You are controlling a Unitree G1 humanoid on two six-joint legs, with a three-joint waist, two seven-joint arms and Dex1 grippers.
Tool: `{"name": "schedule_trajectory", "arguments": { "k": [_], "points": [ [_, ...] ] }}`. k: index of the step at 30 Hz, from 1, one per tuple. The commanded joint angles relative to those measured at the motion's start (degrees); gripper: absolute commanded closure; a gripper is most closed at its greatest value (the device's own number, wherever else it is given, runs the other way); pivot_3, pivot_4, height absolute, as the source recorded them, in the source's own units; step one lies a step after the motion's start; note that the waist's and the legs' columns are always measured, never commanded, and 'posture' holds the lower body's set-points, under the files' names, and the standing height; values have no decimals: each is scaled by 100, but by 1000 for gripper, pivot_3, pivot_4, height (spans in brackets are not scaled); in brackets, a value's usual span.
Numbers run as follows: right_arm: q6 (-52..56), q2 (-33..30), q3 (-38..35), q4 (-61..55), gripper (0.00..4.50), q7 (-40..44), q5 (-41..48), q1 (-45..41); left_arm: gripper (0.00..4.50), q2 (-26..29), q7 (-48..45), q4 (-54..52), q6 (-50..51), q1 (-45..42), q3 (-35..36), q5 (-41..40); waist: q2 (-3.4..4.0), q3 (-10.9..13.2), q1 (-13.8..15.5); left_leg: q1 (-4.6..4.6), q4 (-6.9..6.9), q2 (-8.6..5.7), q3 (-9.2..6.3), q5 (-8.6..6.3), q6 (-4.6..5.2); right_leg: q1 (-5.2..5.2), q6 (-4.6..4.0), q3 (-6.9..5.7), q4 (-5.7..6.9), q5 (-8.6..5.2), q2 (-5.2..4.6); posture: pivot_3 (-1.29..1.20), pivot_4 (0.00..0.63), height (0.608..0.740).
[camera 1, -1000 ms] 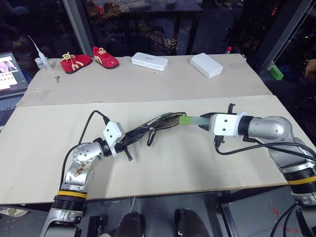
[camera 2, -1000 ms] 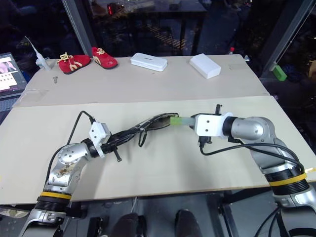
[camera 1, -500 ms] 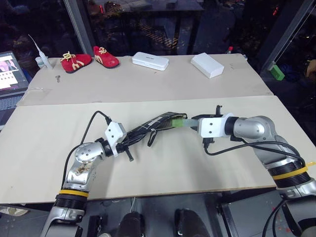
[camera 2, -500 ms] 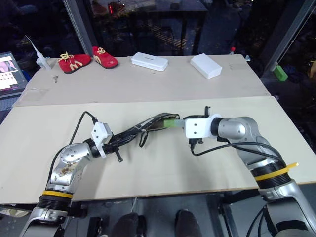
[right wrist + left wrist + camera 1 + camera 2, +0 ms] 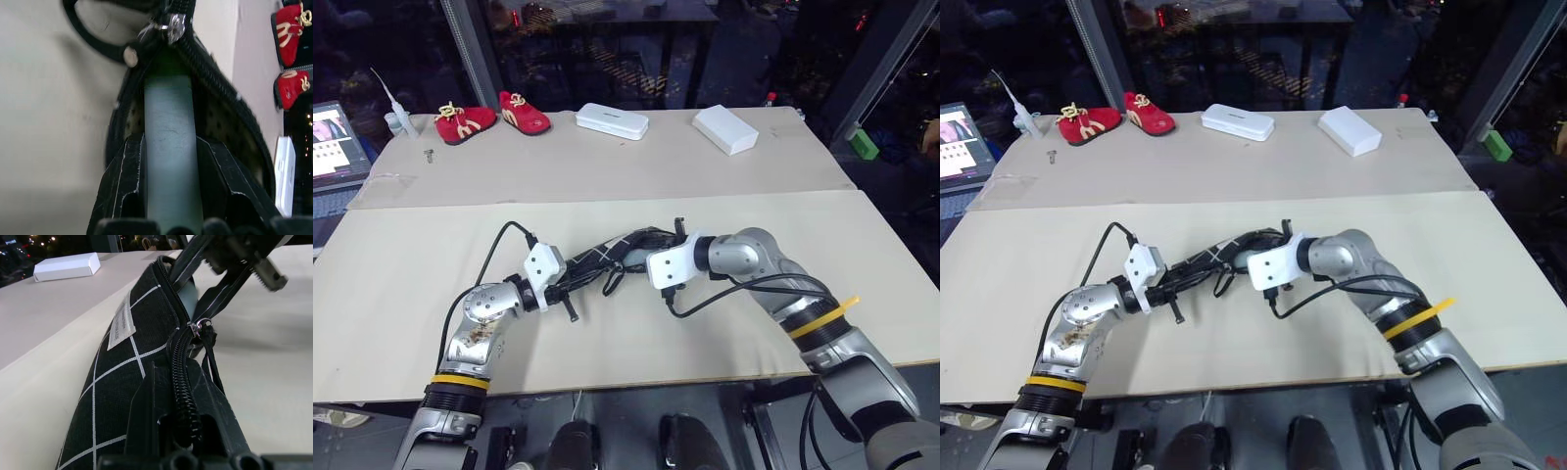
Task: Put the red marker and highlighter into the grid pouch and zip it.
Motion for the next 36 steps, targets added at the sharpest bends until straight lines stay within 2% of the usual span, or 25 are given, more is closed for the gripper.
{"name": "schedule_trajectory", "arguments": {
  "k": [1,4,9,11,14,16,19,24,27,32,36],
  "points": [
    [-76,125,-146,143,2293,-207,73,-207,4500,-39,3,-157,-115,-182,0,-18,0,0,5,0,1,0,-1,0,-1,0,0,-1,1,0,0,0,150,740],
    [-110,-143,-431,193,1254,-308,166,-159,4500,-43,7,-160,-124,-145,-7,-8,0,0,6,0,0,0,0,0,-1,0,0,-1,1,0,-1,0,150,740],
    [582,-533,-1253,-420,1254,367,1464,220,4500,-69,43,-200,-113,-117,-17,-2,0,0,19,-2,-2,-1,-3,0,0,3,0,-3,-4,0,-7,0,150,740],
    [1681,-742,-1822,-1055,1254,939,2526,487,4500,-72,47,-198,-124,-101,-19,1,0,0,21,-1,-2,1,-5,0,1,3,0,-3,-3,0,-7,0,150,740],
    [4610,-1310,-2941,-2228,1254,1794,5062,975,4500,-86,65,-212,-125,-68,-22,-4,0,0,42,-1,-3,8,-18,-1,1,3,-1,-4,-1,1,-8,0,150,740],
    [5532,-1544,-3267,-2625,1254,1962,5888,1277,4500,-95,82,-238,-127,-45,-33,1,0,0,86,0,-3,11,-38,-2,3,6,-2,-4,-2,1,-11,0,150,740],
    [5916,-1523,-2980,-2954,1254,1588,5840,1832,4500,-98,101,-272,-114,-37,-25,-14,-2,-1,65,16,-4,17,-40,-4,6,18,-12,-4,-7,6,-10,0,150,740],
    [6377,-830,-2033,-3137,1254,639,5410,2149,4500,-108,145,-302,-102,-3,-25,-27,-2,-1,-4,22,-2,16,-29,-1,2,5,-25,6,9,-2,0,0,150,740],
    [6683,-346,-1708,-2914,1254,177,5309,1919,4500,-130,162,-338,-79,6,-51,-29,-2,-1,-7,17,-1,10,-32,-1,1,4,-23,8,11,-2,5,0,150,740],
    [6530,678,-1467,-1988,1254,-461,4991,1147,4500,-137,128,-306,-53,-56,-61,-42,-3,-1,3,9,0,6,-32,0,1,2,-20,4,8,-1,6,0,150,740],
    [6407,952,-1389,-1735,1254,-502,4858,901,4500,-147,108,-249,-61,-106,-74,-33,-2,-1,29,-1,0,7,-30,0,1,0,-20,-10,6,-1,8,0,150,740]
  ]
}}
